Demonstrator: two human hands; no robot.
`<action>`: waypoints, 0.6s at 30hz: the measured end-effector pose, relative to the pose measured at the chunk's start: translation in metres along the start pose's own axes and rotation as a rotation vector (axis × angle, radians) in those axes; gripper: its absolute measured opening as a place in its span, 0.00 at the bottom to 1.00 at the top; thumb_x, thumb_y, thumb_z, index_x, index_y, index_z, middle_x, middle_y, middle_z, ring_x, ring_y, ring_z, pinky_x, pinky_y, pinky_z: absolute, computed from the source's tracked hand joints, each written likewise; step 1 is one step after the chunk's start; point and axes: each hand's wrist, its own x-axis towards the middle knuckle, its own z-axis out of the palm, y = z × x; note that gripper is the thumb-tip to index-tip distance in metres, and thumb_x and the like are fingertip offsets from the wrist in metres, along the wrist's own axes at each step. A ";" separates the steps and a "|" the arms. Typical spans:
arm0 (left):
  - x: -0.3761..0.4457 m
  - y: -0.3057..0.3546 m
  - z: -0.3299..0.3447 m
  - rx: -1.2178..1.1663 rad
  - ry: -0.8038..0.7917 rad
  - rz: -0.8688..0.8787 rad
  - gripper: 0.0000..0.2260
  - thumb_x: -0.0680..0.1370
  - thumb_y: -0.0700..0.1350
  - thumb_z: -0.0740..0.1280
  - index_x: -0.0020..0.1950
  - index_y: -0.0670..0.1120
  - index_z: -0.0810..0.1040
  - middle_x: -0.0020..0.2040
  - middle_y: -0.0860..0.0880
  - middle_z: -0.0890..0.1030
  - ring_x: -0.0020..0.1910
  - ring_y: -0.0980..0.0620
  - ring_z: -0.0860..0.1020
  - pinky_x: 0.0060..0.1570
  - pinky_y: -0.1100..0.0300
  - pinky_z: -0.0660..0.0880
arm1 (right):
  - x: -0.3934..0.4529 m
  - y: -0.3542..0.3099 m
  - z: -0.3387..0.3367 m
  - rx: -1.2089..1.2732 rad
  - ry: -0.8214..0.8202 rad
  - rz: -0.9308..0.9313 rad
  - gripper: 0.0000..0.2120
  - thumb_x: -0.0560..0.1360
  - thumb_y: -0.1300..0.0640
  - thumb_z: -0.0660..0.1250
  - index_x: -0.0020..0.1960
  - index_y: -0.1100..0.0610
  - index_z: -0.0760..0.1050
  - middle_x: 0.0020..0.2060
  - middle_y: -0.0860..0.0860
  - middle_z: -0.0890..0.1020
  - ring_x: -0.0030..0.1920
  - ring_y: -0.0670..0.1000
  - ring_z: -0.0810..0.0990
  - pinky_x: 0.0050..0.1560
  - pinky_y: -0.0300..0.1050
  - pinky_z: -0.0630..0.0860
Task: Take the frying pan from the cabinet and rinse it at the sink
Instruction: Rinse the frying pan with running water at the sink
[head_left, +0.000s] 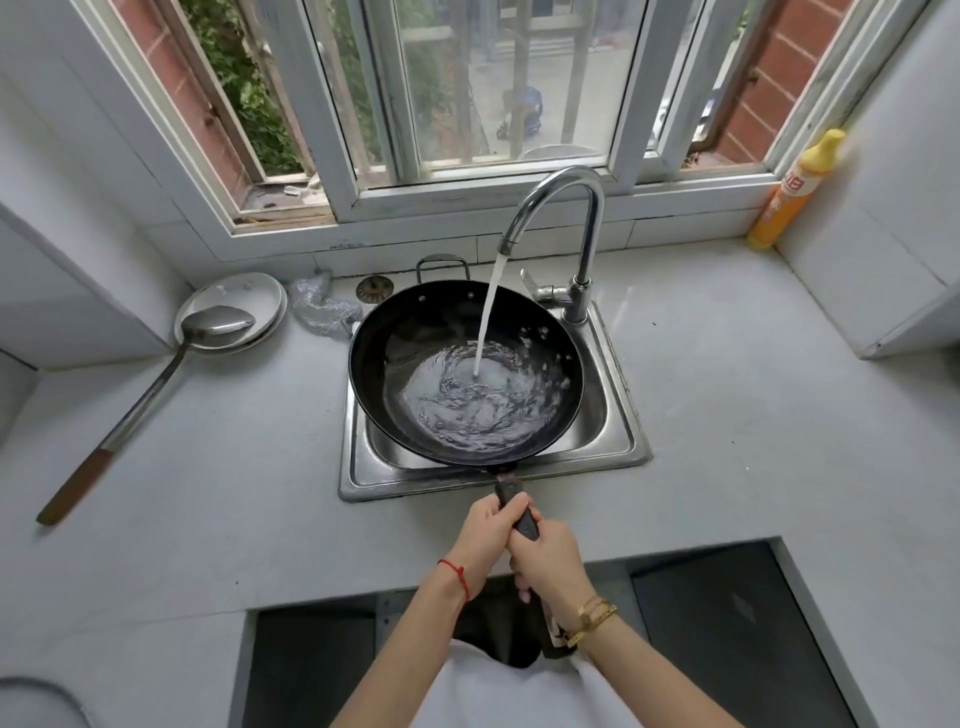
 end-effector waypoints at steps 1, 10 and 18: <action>0.000 0.001 -0.001 -0.014 -0.003 -0.006 0.08 0.81 0.42 0.63 0.43 0.42 0.77 0.39 0.48 0.81 0.35 0.54 0.77 0.39 0.62 0.74 | -0.001 -0.001 0.001 -0.010 0.005 -0.002 0.10 0.76 0.58 0.62 0.44 0.65 0.77 0.23 0.52 0.73 0.18 0.49 0.70 0.21 0.40 0.69; 0.001 0.000 0.003 -0.153 -0.100 -0.081 0.06 0.81 0.40 0.61 0.47 0.40 0.75 0.37 0.49 0.80 0.35 0.56 0.78 0.41 0.65 0.75 | -0.002 0.004 -0.001 -0.157 0.078 -0.097 0.11 0.76 0.53 0.63 0.39 0.59 0.75 0.26 0.54 0.75 0.20 0.51 0.74 0.20 0.39 0.70; 0.006 -0.005 -0.003 0.009 -0.029 -0.053 0.07 0.79 0.42 0.65 0.44 0.40 0.77 0.38 0.46 0.81 0.36 0.53 0.78 0.37 0.62 0.74 | 0.007 0.009 -0.004 0.038 -0.058 0.012 0.07 0.75 0.58 0.63 0.39 0.59 0.72 0.19 0.49 0.69 0.18 0.49 0.67 0.22 0.40 0.66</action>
